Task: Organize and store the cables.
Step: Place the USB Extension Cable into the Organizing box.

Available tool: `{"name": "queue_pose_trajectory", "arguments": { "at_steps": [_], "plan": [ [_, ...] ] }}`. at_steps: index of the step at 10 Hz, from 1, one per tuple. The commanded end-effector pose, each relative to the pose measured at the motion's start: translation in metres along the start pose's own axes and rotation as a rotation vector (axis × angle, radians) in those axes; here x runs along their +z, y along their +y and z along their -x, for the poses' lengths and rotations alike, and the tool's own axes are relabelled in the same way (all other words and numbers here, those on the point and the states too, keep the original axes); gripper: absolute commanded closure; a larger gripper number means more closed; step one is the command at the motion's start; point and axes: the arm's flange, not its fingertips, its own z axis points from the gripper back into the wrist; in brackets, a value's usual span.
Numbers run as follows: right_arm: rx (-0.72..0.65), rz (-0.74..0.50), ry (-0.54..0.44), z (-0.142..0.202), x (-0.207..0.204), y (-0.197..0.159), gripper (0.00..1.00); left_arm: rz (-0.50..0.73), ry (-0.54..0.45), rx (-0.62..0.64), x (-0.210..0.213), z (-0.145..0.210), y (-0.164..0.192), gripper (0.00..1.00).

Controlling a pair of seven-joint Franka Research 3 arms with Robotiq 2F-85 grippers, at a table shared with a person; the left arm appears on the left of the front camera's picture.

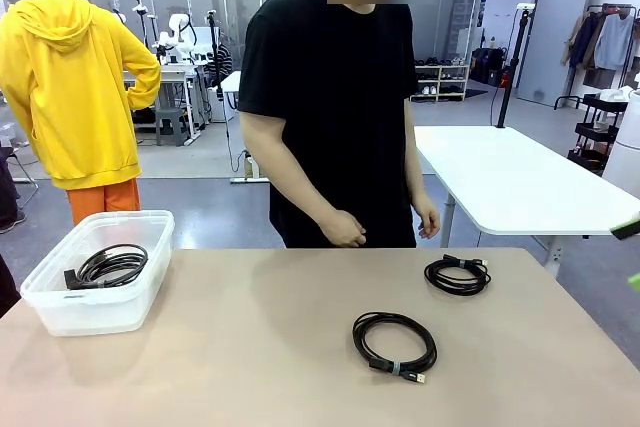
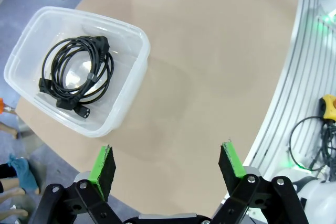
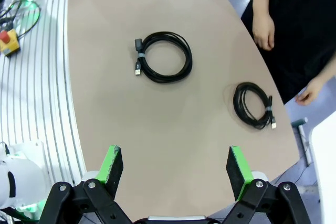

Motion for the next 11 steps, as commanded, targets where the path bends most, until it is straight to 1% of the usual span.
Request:
{"name": "queue_pose_trajectory", "arguments": {
  "at_steps": [1, 2, 5, 7, 8, 9, 11],
  "plan": [
    [0.062, -0.032, 0.044, -0.019, -0.006, -0.002, 0.00, 0.006, 0.019, 0.018, 0.004, -0.003, -0.001, 0.00],
    [0.086, -0.026, 0.062, -0.026, -0.009, 0.001, 0.00, 0.006, 0.019, 0.018, 0.004, -0.003, -0.001, 0.00],
    [0.125, -0.048, 0.077, -0.033, -0.016, 0.010, 0.00, 0.006, 0.019, 0.018, 0.004, -0.003, -0.001, 0.00],
    [0.122, -0.050, 0.074, -0.031, -0.018, 0.010, 0.00, 0.006, 0.019, 0.018, 0.004, -0.003, -0.001, 0.00],
    [0.128, -0.063, 0.091, -0.027, -0.019, 0.011, 0.00, 0.006, 0.019, 0.018, 0.004, -0.003, -0.001, 0.00],
    [0.128, -0.054, 0.068, -0.033, -0.014, 0.006, 0.00, 0.006, 0.019, 0.018, 0.004, -0.003, -0.001, 0.00],
    [0.128, -0.054, 0.068, -0.033, -0.014, 0.006, 0.00, 0.006, 0.019, 0.018, 0.004, -0.003, -0.001, 0.00]
  ]
}}
